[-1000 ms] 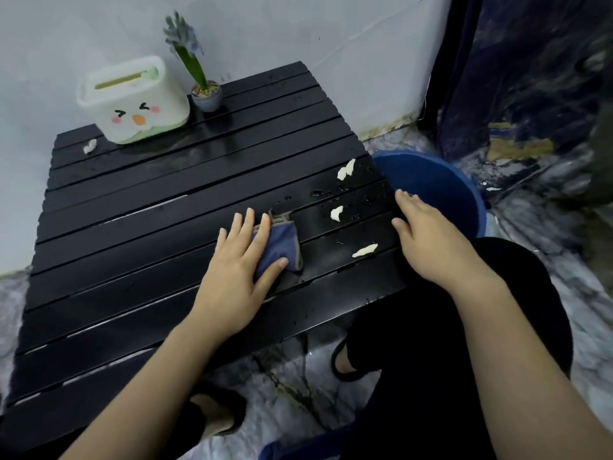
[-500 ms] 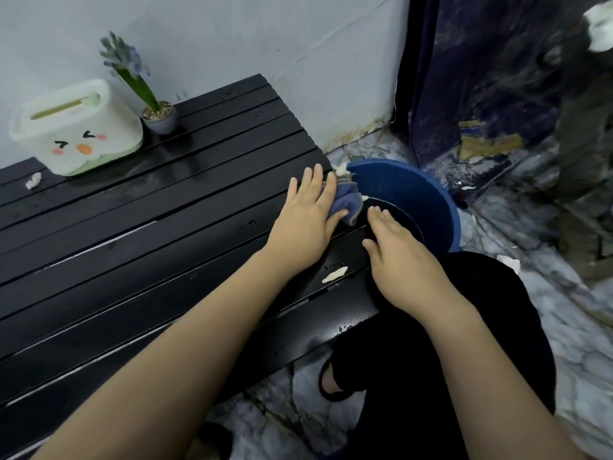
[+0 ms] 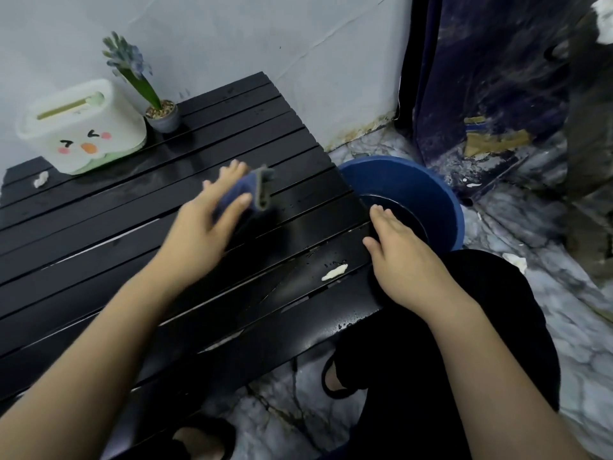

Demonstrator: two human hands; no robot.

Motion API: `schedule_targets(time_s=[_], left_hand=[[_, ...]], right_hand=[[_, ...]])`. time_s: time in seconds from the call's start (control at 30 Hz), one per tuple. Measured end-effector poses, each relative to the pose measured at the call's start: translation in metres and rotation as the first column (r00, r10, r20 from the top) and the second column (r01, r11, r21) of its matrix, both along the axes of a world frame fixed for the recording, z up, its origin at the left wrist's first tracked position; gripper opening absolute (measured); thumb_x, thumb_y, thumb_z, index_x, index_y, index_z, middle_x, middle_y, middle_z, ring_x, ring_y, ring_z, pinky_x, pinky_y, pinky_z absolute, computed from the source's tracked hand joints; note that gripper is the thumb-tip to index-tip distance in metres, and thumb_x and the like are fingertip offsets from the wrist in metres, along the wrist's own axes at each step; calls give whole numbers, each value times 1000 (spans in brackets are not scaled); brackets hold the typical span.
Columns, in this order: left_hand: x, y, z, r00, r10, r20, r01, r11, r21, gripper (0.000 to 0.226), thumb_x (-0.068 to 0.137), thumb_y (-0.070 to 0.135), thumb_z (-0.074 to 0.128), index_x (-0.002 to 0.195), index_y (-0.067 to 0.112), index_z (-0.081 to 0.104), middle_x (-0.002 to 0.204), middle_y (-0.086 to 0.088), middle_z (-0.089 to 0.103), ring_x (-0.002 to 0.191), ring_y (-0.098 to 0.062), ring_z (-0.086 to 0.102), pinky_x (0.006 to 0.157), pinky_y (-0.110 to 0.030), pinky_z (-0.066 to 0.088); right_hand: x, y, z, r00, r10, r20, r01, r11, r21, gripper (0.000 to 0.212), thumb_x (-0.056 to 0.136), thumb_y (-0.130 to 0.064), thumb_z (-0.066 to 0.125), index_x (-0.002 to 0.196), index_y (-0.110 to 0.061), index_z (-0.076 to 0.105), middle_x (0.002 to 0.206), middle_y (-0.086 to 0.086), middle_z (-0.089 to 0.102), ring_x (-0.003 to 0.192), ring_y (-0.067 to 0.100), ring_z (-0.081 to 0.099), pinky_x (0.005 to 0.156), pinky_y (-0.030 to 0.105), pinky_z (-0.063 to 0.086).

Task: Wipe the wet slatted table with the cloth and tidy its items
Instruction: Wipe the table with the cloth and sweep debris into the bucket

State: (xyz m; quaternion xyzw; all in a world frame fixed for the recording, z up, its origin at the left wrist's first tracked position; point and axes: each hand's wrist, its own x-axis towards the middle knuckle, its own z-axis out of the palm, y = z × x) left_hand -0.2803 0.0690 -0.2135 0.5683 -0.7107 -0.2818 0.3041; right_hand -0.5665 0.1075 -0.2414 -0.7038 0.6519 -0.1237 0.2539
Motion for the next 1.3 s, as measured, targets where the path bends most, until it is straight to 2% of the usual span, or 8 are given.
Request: schedule_targets(time_s=[0.2, 0.43, 0.77, 0.9, 0.97, 1.03, 1.13, 1.3], left_hand=[[77, 58, -21, 961, -19, 276, -25, 988, 154, 68, 91, 48, 52, 153, 45, 25, 167, 9, 5, 153, -6, -4, 126, -40, -1], [15, 20, -41, 920, -15, 391, 14, 1000, 5, 59, 103, 36, 41, 156, 17, 26, 165, -5, 16, 155, -24, 4, 125, -38, 0], [-120, -77, -46, 867, -254, 428, 297, 954, -35, 54, 106, 33, 41, 154, 11, 31, 162, -12, 28, 152, -32, 18, 123, -46, 6], [-129, -89, -40, 970, -203, 135, 203, 979, 12, 50, 106, 32, 44, 152, 13, 38, 158, -8, 38, 151, -25, 24, 124, -35, 9], [-119, -89, -34, 995, -44, -87, 45, 999, 12, 47, 104, 30, 48, 147, 12, 46, 150, -7, 49, 145, -20, 37, 120, -24, 19], [-95, -89, -29, 975, 122, -188, -126, 992, -10, 45, 104, 28, 50, 145, 10, 49, 148, -7, 52, 142, -18, 42, 121, -28, 27], [-45, -90, -31, 965, 261, -25, -262, 964, -38, 48, 102, 34, 52, 145, 13, 50, 151, -8, 48, 145, -20, 39, 122, -37, 28], [-30, -87, -48, 942, 98, 321, -112, 993, 24, 59, 99, 45, 52, 153, 27, 36, 164, -8, 24, 153, -32, 14, 125, -47, 7]], right_hand=[[1, -1, 2, 999, 3, -32, -3, 1000, 5, 56, 105, -27, 36, 155, -12, 18, 163, 3, 20, 150, 15, 12, 116, 31, 19], [4, -3, 5, 998, 1, -65, -1, 1000, 5, 54, 104, -25, 37, 154, -11, 21, 161, 6, 24, 150, 17, 15, 116, 32, 20], [3, -6, 1, 999, -6, -49, 6, 1000, 5, 55, 104, -23, 38, 154, -9, 21, 161, 8, 24, 150, 17, 15, 118, 32, 19], [1, -5, -1, 1000, 4, 3, -4, 1000, 10, 55, 104, -24, 38, 155, -11, 20, 162, 6, 23, 150, 16, 14, 118, 30, 18], [-1, -4, -1, 1000, 4, 19, -5, 1000, 13, 56, 105, -26, 37, 156, -13, 18, 162, 3, 21, 150, 14, 12, 117, 29, 17], [-2, -3, -1, 1000, 6, 28, -7, 1000, 14, 56, 105, -27, 36, 156, -15, 17, 163, 0, 20, 150, 12, 11, 116, 28, 17], [-2, -2, 0, 1000, 11, 23, -11, 1000, 12, 56, 105, -28, 35, 156, -16, 16, 163, -1, 20, 150, 11, 11, 116, 29, 17], [-2, -3, 0, 1000, 12, 18, -12, 1000, 4, 56, 105, -27, 36, 156, -16, 17, 162, 0, 21, 150, 11, 11, 114, 26, 17]])
